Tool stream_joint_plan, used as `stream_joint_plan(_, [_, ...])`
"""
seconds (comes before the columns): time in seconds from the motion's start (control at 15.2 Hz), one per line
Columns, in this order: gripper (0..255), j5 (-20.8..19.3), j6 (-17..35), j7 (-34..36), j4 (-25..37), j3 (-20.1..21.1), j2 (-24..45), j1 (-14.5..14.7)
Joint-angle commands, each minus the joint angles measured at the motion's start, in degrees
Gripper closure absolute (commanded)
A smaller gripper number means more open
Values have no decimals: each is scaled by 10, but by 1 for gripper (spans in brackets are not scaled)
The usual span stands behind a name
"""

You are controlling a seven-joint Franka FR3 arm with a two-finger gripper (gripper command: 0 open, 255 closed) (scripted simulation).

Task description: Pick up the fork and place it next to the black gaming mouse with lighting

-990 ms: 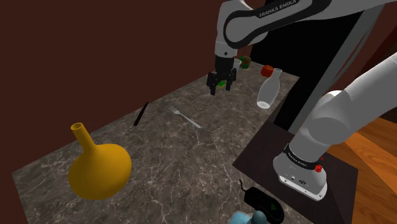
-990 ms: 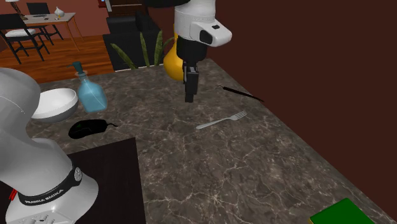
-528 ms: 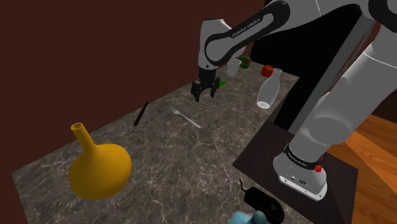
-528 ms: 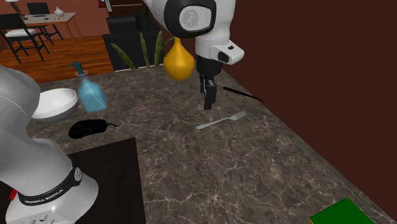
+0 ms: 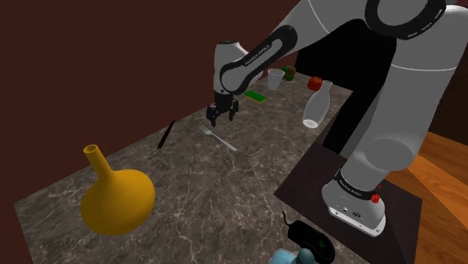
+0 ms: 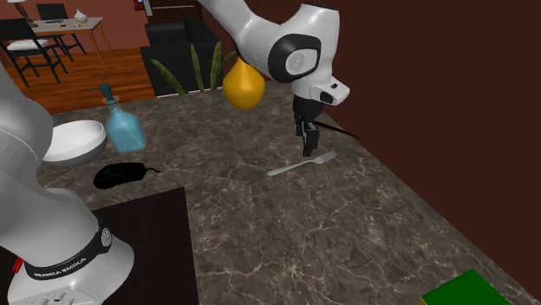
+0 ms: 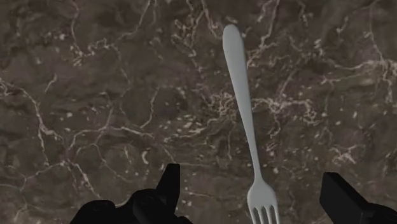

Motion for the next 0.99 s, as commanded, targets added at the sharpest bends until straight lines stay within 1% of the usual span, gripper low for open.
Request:
stream_joint_plan(0.0, [0,-19,17,16,36,-4,45,8])
stream_joint_plan(0.26, [0,-49,35,41,115,-16,131,27])
stream_joint_plan(0.73, [0,-58,73,47,120,-23,174,32])
stream_joint_plan(0.92, [0,-58,76,47,121,-24,177,33])
